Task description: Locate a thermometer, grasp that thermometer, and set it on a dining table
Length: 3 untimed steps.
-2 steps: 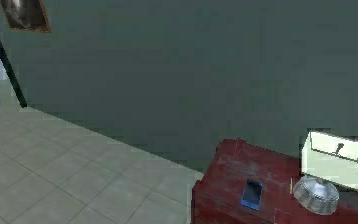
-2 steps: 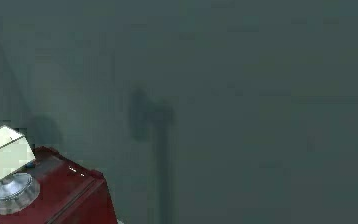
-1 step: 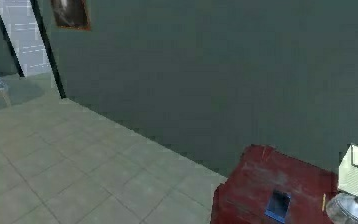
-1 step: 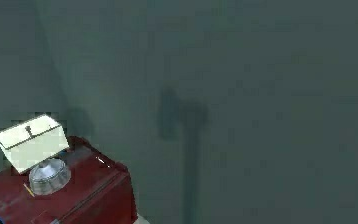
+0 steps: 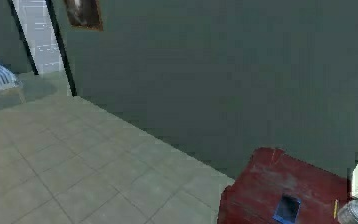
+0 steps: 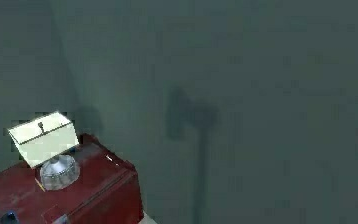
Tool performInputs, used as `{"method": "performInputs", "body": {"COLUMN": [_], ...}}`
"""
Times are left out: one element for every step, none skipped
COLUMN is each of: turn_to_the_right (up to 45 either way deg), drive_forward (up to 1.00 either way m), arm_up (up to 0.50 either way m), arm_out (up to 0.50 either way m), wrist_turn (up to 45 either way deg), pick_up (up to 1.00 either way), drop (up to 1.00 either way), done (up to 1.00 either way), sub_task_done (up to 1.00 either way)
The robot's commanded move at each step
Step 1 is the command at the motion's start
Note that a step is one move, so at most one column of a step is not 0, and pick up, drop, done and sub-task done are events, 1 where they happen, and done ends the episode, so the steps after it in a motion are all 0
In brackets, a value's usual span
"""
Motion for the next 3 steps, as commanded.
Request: {"method": "performInputs", "body": {"turn_to_the_right": [-33.0,0.0,42.0], "drive_forward": [0.00,0.65,0.00], "arm_up": [0.00,0.00,0.00], "arm_out": [0.00,0.00,0.00], "wrist_turn": [0.0,0.0,0.0], "pick_up": [0.00,0.00,0.00], "drop": [0.00,0.00,0.00], "done": [0.00,0.00,0.00], "sub_task_done": [0.00,0.00,0.00]}}
